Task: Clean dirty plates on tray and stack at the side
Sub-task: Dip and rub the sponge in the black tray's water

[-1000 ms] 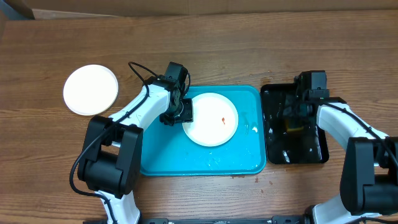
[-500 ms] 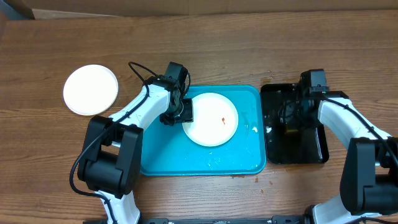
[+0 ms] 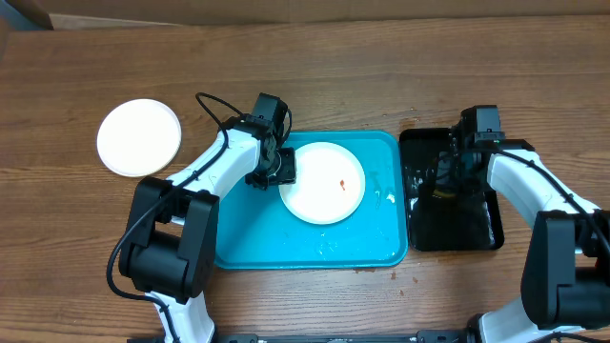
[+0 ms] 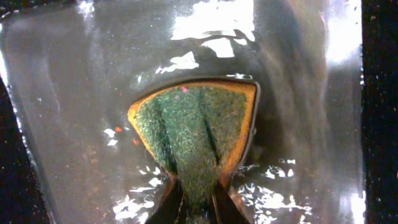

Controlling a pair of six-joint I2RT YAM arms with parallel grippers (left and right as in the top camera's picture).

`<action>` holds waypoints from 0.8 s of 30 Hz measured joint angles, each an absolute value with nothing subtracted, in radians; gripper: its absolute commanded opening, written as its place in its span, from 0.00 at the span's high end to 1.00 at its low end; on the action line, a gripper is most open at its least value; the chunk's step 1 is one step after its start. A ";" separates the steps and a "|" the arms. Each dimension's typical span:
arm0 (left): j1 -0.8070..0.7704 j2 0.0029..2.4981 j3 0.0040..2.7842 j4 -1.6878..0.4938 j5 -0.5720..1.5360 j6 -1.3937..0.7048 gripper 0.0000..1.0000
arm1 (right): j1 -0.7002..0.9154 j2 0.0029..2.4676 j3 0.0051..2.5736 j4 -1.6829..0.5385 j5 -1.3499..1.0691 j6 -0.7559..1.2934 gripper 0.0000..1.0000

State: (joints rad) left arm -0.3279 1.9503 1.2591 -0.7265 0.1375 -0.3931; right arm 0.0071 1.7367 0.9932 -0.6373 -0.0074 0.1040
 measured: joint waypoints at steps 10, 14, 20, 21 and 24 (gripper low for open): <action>-0.328 1.950 1.256 -0.706 0.137 -0.395 0.77 | 0.007 1.737 0.993 -0.637 -0.007 0.104 0.89; -0.328 1.950 1.254 -0.709 0.136 -0.393 0.78 | 0.007 1.737 0.993 -0.637 -0.007 0.104 0.90; -0.328 1.950 1.254 -0.709 0.137 -0.395 0.67 | 0.007 1.737 0.993 -0.637 0.017 0.104 0.93; -0.328 1.950 1.254 -0.708 0.137 -0.394 0.73 | 0.007 1.737 0.993 -0.637 0.019 0.104 0.93; -0.327 1.950 1.254 -0.709 0.137 -0.394 0.78 | 0.007 1.737 0.993 -0.637 0.024 0.104 0.92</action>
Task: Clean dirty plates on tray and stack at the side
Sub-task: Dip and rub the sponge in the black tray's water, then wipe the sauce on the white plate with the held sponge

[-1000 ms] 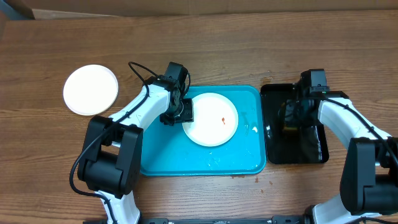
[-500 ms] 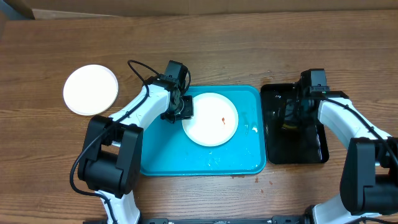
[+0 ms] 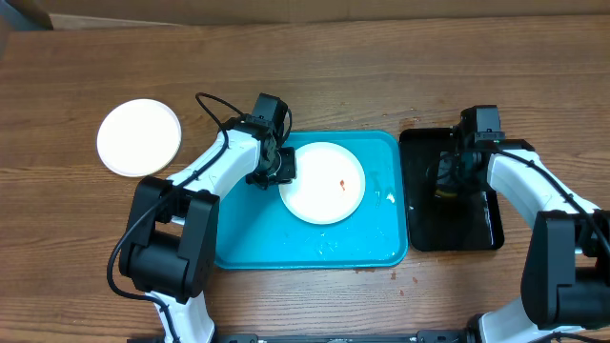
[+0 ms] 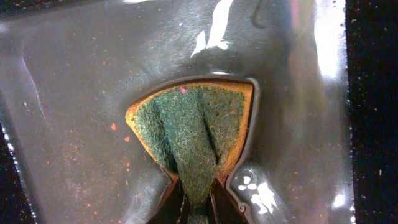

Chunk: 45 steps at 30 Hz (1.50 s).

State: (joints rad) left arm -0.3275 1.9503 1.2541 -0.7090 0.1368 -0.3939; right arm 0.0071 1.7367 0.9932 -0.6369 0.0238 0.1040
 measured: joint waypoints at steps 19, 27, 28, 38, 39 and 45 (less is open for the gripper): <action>-0.327 1.950 1.268 -0.759 0.138 -0.388 0.96 | 0.007 1.737 0.993 -0.636 0.031 0.105 0.96; -0.327 1.950 1.272 -0.759 0.138 -0.389 0.96 | 0.014 1.737 1.017 -0.709 0.043 0.108 0.96; -0.327 1.950 1.272 -0.759 0.138 -0.389 0.96 | 0.021 1.737 1.028 -0.723 0.062 0.120 0.96; -0.327 1.950 1.272 -0.759 0.138 -0.389 0.96 | 0.162 1.681 1.108 -0.822 0.297 0.199 0.96; -0.327 1.950 1.272 -0.759 0.138 -0.389 0.96 | 0.176 1.672 1.111 -0.823 0.331 0.212 0.96; -0.328 1.950 1.272 -0.759 0.138 -0.389 0.96 | 0.225 1.656 1.120 -0.852 0.487 0.284 0.96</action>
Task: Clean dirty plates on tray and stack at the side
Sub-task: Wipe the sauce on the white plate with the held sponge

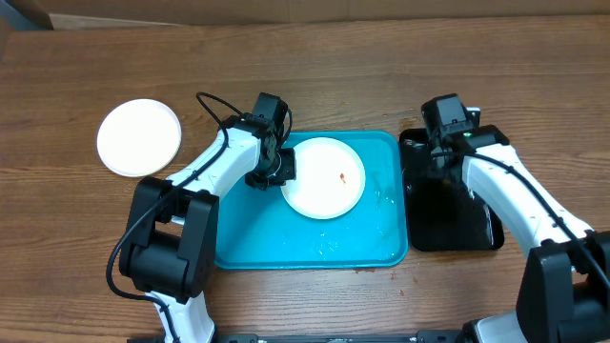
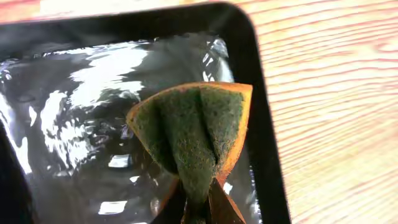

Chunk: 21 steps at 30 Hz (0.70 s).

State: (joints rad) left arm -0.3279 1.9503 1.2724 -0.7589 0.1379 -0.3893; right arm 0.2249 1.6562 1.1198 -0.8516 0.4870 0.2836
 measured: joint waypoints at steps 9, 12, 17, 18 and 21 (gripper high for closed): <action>-0.328 1.950 1.272 -0.757 0.135 -0.389 0.82 | 0.230 1.655 1.126 -0.842 0.507 0.344 0.96; -0.327 1.950 1.272 -0.745 0.125 -0.390 0.87 | 0.230 1.652 1.150 -0.857 0.489 0.334 0.96; -0.327 1.950 1.272 -0.744 0.120 -0.389 0.96 | 0.230 1.639 1.192 -0.876 0.459 0.316 0.96; -0.327 1.950 1.272 -0.744 0.120 -0.389 0.96 | 0.230 1.636 1.192 -0.880 0.448 0.307 0.96; -0.325 1.950 1.272 -0.744 0.129 -0.389 0.96 | 0.230 1.634 1.193 -0.875 0.402 0.266 0.96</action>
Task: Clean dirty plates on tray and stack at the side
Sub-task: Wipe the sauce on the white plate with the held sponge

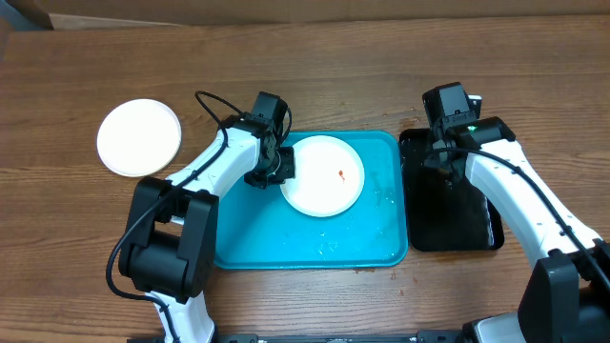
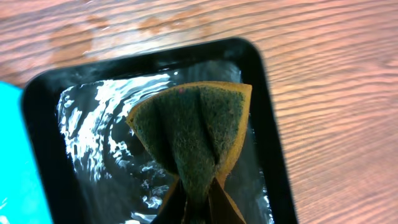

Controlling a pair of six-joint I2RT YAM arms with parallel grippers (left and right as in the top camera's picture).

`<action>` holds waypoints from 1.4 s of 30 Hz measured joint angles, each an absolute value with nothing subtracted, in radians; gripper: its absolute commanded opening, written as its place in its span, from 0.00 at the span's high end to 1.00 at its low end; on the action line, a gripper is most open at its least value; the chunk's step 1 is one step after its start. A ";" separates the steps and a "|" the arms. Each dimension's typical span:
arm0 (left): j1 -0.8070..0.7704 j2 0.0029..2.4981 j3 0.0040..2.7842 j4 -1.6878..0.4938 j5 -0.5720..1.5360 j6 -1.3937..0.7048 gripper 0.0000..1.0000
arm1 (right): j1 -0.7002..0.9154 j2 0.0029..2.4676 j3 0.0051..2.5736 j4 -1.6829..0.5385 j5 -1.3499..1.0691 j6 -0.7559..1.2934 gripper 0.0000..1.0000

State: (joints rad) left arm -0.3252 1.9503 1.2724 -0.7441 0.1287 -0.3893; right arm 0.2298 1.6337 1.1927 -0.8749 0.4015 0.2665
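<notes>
A white plate [image 1: 324, 177] with a small red spot lies on the blue tray [image 1: 310, 243]. My left gripper [image 1: 276, 167] is at the plate's left rim, shut on it. A clean white plate [image 1: 139, 137] rests on the table at the far left. My right gripper [image 2: 196, 202] is shut on a folded green and yellow sponge [image 2: 193, 134], held above the black water tray [image 2: 93, 180]. In the overhead view the right gripper [image 1: 440, 157] hangs over the far left part of that black tray [image 1: 448, 229].
The wooden table [image 1: 381, 67] extends behind and around both trays. Water ripples in the black tray. Drops of water lie on the blue tray's right side [image 1: 386, 198].
My right gripper with the sponge has risen further and shifted a little; the black tray looks smaller and the blue tray's edge now shows at the left. The left arm has not moved.
My right gripper held the sponge down in the water of the black tray at the first two moments. Then it was lifted over the tray's far corner. Now it is higher above the tray. The left gripper stayed at the dirty plate's rim throughout.
</notes>
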 measured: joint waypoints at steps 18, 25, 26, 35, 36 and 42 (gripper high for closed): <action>-0.348 1.950 1.272 -0.758 0.194 -0.390 0.94 | 0.379 1.635 1.343 -0.853 0.011 0.157 0.96; -0.354 1.950 1.272 -0.757 0.195 -0.390 0.94 | 0.529 1.703 1.343 -0.837 0.107 0.163 0.96; -0.354 1.950 1.272 -0.757 0.195 -0.389 0.94 | 0.543 1.723 1.343 -0.838 0.130 0.165 0.96; -0.354 1.950 1.272 -0.757 0.195 -0.390 0.93 | 0.604 1.868 1.343 -0.796 0.255 0.176 0.96; -0.354 1.950 1.272 -0.758 0.195 -0.390 0.93 | 0.604 1.876 1.343 -0.796 0.262 0.177 0.96; -0.354 1.950 1.272 -0.757 0.195 -0.390 0.93 | 0.604 1.911 1.343 -0.797 0.277 0.180 0.96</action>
State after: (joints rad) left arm -0.3538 1.9503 1.2724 -0.7574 0.1947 -0.3897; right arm 0.6044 1.9106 1.3430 -0.7967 0.2768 0.1802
